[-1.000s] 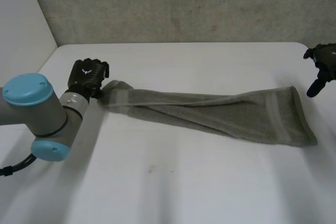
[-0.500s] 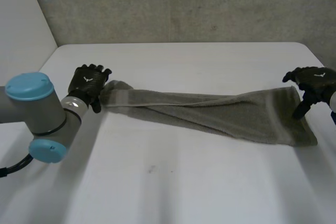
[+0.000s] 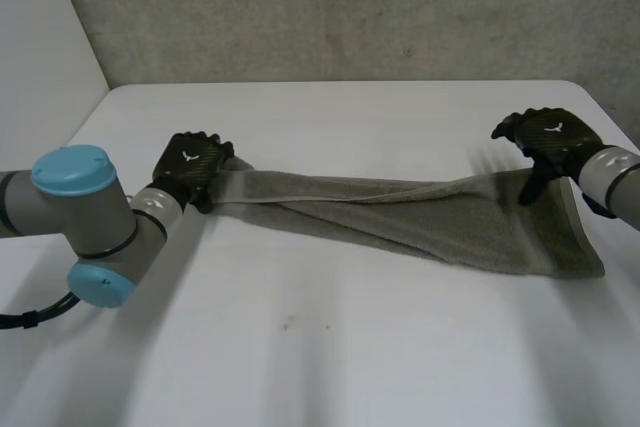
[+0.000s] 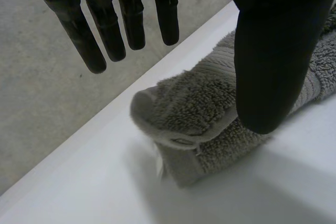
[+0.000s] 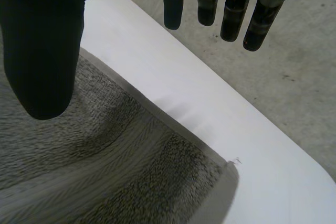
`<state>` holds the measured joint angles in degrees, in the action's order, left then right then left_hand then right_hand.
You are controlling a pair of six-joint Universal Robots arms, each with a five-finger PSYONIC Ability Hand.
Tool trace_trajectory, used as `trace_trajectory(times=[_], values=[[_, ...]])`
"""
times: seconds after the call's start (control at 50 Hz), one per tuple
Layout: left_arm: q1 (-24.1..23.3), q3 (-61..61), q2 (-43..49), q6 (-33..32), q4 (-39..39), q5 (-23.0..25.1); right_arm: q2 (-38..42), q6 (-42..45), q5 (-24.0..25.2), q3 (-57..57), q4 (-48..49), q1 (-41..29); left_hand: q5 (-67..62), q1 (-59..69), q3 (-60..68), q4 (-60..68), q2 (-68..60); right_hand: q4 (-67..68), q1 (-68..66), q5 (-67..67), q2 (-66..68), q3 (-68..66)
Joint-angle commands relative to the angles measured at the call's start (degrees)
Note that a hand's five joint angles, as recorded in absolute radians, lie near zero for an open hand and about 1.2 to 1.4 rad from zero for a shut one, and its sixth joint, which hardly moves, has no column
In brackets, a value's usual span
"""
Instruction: Fold the towel.
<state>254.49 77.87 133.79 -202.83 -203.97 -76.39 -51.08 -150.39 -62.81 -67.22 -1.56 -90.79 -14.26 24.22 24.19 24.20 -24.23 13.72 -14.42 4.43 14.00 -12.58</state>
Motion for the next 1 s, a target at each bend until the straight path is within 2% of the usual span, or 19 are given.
trace_trajectory(times=[0.02, 0.16, 0.2, 0.22, 0.24, 0.32, 0.4, 0.58, 0.88, 1.0], values=[[-0.1, -4.5, 3.8, 1.2, -0.6, 0.7, 9.3, 0.0, -0.9, 8.7, -0.9, -1.2, -6.6, 6.7, 6.7, 6.7, -6.7, 7.3, -6.6, 6.6, 7.0, -8.4], [-0.2, -6.5, 5.3, 1.2, -0.6, 1.7, 13.2, 0.0, -1.2, 12.2, -1.0, -1.4, -15.2, 15.2, 15.3, 15.3, -15.2, 24.8, -24.1, 24.1, 24.5, -25.9], [-0.3, -6.5, 5.3, 1.2, -0.6, 1.9, 13.2, -0.2, -1.1, 12.6, -0.9, -1.7, -18.1, 18.1, 18.1, 18.1, -18.1, 60.3, -59.6, 59.6, 60.0, -61.4], [-0.3, -6.5, 5.3, 1.2, -0.6, 1.9, 13.2, -0.2, -1.1, 12.6, -0.9, -1.7, -20.4, 20.5, 20.5, 20.5, -20.4, 60.4, -59.8, 59.7, 60.2, -61.6], [-0.3, -6.5, 5.3, 1.2, -0.6, 1.9, 12.3, -0.3, -1.0, 12.3, -0.8, -2.0, -20.4, 20.5, 20.5, 20.5, -20.5, 66.2, -65.5, 65.5, 65.9, -67.4], [-0.7, -6.3, 4.9, 1.3, -0.1, 1.9, 8.5, -1.5, -0.8, 10.5, -0.6, -2.7, -21.5, 21.5, 21.5, 21.5, -21.5, 66.3, -65.6, 65.6, 66.0, -67.4], [-1.0, -5.5, 4.4, 1.6, -0.1, 1.9, 1.1, -4.7, -0.1, 4.1, 0.1, -2.6, -19.6, 19.6, 19.7, 19.7, -19.6, 66.3, -65.6, 65.6, 66.0, -67.4], [-1.4, -4.0, 2.8, 6.1, -0.1, 1.9, -10.2, -5.3, 0.1, -6.2, 2.3, -2.3, -16.7, 16.8, 16.8, 16.8, -16.8, 66.3, -65.6, 65.6, 66.0, -67.4], [-1.4, -4.7, 4.0, 6.4, -0.6, 2.1, -17.5, -5.9, 0.0, -11.2, 2.2, -2.4, -18.4, 18.5, 18.5, 18.5, -18.4, 66.3, -65.6, 65.6, 66.0, -67.4], [-1.4, -5.5, 5.6, 6.3, -0.6, 2.2, -18.9, -5.9, 0.0, -12.8, 2.2, -2.5, -23.8, 23.8, 23.9, 23.9, -23.8, 66.3, -65.6, 65.6, 66.0, -67.4]])
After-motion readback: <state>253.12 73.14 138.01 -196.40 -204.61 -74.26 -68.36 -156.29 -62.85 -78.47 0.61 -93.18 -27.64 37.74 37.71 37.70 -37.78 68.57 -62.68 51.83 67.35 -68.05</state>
